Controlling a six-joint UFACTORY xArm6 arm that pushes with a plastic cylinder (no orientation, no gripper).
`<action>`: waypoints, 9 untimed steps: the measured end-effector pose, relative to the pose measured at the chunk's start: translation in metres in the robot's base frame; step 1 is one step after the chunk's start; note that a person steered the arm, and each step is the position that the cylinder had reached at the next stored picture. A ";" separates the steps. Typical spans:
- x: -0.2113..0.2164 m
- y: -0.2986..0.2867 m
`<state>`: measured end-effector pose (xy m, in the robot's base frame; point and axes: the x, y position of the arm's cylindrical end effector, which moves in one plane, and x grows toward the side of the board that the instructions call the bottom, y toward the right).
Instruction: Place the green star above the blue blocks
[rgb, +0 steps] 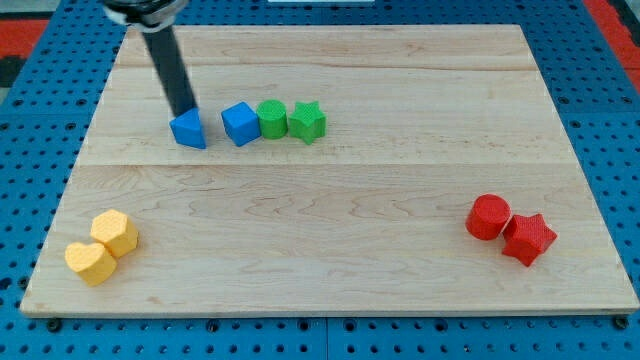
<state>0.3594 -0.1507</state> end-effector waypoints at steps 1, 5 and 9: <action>0.000 0.062; -0.085 0.253; 0.014 0.097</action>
<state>0.3737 -0.0536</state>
